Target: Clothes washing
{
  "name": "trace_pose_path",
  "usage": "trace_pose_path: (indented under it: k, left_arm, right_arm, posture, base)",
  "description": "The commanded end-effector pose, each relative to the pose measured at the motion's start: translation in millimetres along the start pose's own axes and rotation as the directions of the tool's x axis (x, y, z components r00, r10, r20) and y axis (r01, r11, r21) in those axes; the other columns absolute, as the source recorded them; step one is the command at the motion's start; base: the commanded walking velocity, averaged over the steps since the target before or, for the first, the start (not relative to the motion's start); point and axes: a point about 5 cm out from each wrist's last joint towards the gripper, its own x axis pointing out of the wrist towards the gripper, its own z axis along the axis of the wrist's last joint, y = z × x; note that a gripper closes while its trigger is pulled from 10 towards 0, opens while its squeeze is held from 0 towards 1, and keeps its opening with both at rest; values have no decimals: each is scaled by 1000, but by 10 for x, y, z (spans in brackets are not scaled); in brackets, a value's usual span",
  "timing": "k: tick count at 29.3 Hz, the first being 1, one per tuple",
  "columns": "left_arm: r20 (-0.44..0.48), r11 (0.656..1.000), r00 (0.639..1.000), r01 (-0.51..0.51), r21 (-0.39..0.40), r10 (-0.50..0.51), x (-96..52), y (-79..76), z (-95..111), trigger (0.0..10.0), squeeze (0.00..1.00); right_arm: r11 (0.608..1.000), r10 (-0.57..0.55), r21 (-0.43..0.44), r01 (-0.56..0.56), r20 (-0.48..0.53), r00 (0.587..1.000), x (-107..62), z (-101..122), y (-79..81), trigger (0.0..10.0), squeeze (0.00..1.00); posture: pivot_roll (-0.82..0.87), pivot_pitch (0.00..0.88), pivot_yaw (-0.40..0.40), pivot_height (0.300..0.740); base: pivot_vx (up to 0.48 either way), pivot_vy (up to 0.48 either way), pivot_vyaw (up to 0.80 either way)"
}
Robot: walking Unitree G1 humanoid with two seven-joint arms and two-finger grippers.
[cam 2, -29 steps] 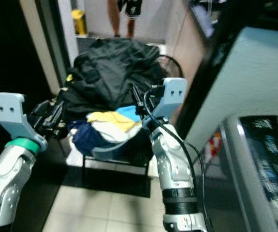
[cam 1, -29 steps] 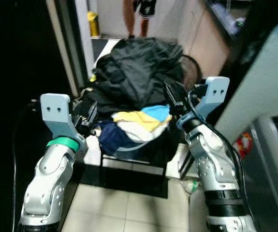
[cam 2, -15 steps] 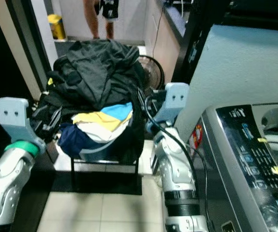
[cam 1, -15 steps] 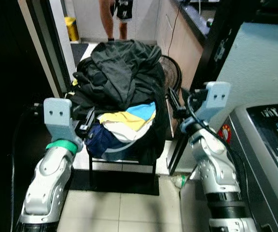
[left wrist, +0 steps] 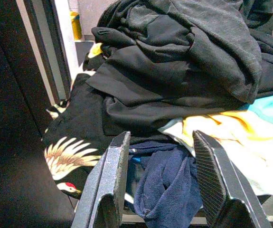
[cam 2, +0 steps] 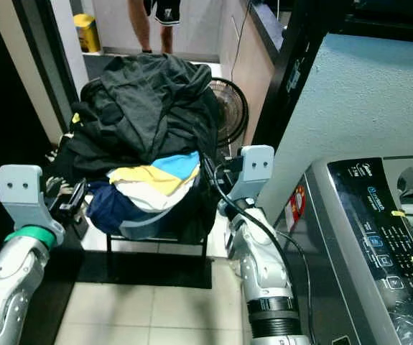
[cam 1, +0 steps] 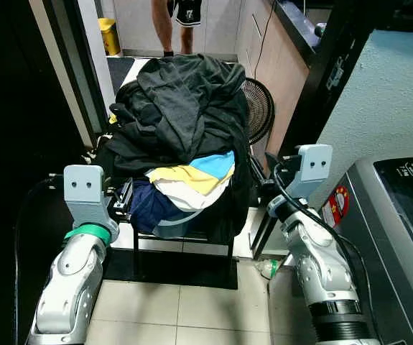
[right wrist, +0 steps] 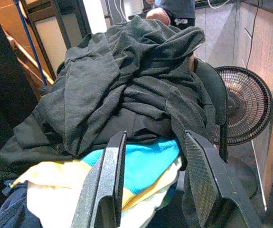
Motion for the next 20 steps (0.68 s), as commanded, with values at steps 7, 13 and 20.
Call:
trace_pose_path:
  k: [7, 13, 20]
  left_arm:
    - [19, 1000, 1000, 19, -17, -19, 20, -37, 21, 10000, 0]
    - [32, 999, 999, 22, -25, -21, 31, -42, 66, 10000, 0]
    - [41, 999, 999, 27, -31, -26, 37, -34, 94, 10000, 0]
  right_arm:
    - [1000, -10, 15, 9, 10, 1000, 15, 3, -1, 10000, 0]
    - [1000, 15, -3, -15, 4, 1000, 22, 10, 34, 10000, 0]
    - [1000, 7, 9, -7, 16, 1000, 28, 29, 53, 10000, 0]
  posture:
    - [46, 0, 15, 740]
    - [44, 0, 12, 740]
    - [47, 0, 10, 740]
  base:
    - [367, 0, 0]
    - [394, 0, 533]
    - [392, 0, 233]
